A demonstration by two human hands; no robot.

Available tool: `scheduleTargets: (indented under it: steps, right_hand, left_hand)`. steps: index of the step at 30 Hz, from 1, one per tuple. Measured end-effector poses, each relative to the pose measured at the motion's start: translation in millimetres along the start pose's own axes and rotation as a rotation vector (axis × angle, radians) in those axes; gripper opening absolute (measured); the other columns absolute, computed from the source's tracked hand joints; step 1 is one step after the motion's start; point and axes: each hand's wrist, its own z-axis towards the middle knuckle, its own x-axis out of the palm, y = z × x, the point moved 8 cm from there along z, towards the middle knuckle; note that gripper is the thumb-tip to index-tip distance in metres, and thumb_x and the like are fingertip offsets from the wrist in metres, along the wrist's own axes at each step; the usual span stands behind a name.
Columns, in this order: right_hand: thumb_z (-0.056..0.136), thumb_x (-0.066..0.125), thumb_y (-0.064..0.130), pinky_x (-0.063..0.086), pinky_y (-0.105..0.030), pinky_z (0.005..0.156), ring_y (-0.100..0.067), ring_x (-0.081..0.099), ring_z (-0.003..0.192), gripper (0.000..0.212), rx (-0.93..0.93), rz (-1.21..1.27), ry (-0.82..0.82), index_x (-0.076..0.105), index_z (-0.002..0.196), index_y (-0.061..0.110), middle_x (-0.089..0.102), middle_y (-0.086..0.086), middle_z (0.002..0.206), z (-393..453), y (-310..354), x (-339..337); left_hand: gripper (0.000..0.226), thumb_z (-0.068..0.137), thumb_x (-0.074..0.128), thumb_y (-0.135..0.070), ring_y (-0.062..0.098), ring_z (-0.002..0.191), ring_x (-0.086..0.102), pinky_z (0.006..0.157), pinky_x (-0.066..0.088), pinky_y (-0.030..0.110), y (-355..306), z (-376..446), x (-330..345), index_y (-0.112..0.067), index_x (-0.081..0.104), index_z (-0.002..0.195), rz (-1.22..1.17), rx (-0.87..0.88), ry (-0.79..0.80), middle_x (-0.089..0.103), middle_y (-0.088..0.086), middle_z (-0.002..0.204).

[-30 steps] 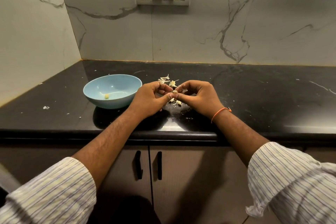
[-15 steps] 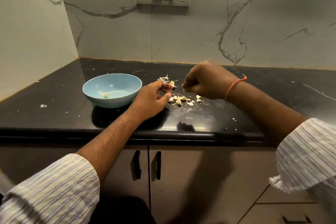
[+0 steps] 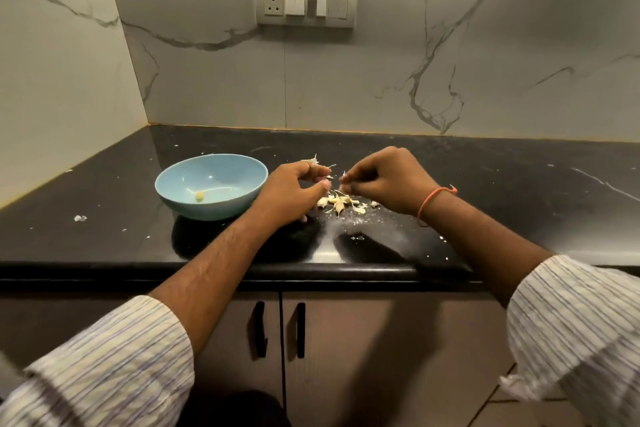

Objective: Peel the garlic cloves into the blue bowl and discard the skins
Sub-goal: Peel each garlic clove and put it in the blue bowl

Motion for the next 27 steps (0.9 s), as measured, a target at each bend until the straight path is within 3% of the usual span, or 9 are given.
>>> scheduleTargets:
  steps: [3,6,9,14,18,22,27]
  right_hand:
    - [0.083,0.088,0.018,0.064,-0.032,0.084,-0.019,0.078,0.087,0.023,0.144,0.518,-0.095,0.083,0.105,0.014,0.082,-0.004,0.091,0.9,-22.1,1.3]
    - [0.085,0.084,0.006,0.063,-0.03,0.081,-0.021,0.078,0.087,0.025,0.191,0.75,-0.09,0.08,0.11,0.003,0.081,-0.013,0.095,2.2,-33.6,13.8]
    - [0.085,0.084,0.005,0.063,-0.03,0.082,-0.021,0.078,0.087,0.023,0.165,0.735,-0.075,0.081,0.108,0.004,0.081,-0.013,0.096,5.6,-40.7,21.7]
    - [0.085,0.086,0.012,0.064,-0.035,0.085,-0.017,0.078,0.086,0.022,0.066,0.58,-0.122,0.082,0.106,0.01,0.082,-0.005,0.094,11.8,-47.0,23.4]
    - [0.087,0.085,0.02,0.063,-0.028,0.083,-0.009,0.078,0.089,0.022,-0.032,0.426,-0.198,0.083,0.107,0.011,0.082,0.003,0.096,10.3,-43.4,28.3]
    - [0.088,0.085,0.021,0.064,-0.031,0.085,-0.008,0.078,0.091,0.022,-0.055,0.423,-0.226,0.083,0.107,0.011,0.082,0.003,0.098,11.5,-43.2,33.2]
    - [0.088,0.084,0.023,0.065,-0.037,0.087,-0.008,0.078,0.091,0.022,-0.066,0.43,-0.21,0.083,0.108,0.013,0.082,0.003,0.097,12.0,-45.8,35.1]
  left_hand:
    - [0.023,0.099,0.075,-0.025,0.011,0.074,0.074,0.061,0.059,0.021,-12.2,4.1,0.1,-0.023,0.077,0.121,-0.066,0.08,-0.024,0.08,-0.001,0.096]
    - [0.019,0.098,0.076,-0.02,0.013,0.066,0.072,0.055,0.058,0.023,-9.1,3.1,5.1,-0.017,0.079,0.117,-0.126,0.083,-0.051,0.08,0.005,0.088]
    - [0.019,0.098,0.075,-0.022,0.01,0.063,0.071,0.052,0.06,0.029,-4.9,4.6,10.1,-0.016,0.077,0.117,-0.106,0.073,-0.03,0.079,0.006,0.089]
    - [0.024,0.098,0.076,-0.025,0.011,0.065,0.074,0.049,0.059,0.028,-2.7,5.5,11.5,-0.012,0.077,0.118,-0.075,0.045,-0.02,0.079,0.006,0.091]
    - [0.017,0.098,0.075,-0.022,0.011,0.064,0.074,0.048,0.058,0.025,0.4,6.8,11.9,-0.011,0.077,0.112,-0.058,0.002,-0.051,0.079,0.01,0.089]
    - [0.01,0.098,0.072,-0.017,0.011,0.061,0.074,0.048,0.057,0.022,0.1,6.8,9.7,-0.011,0.077,0.103,-0.077,-0.029,-0.079,0.079,0.009,0.086]
    - [0.016,0.096,0.075,-0.026,0.017,0.063,0.077,0.05,0.059,0.024,-0.3,5.7,9.3,-0.01,0.079,0.097,-0.068,-0.027,-0.078,0.08,0.004,0.083]
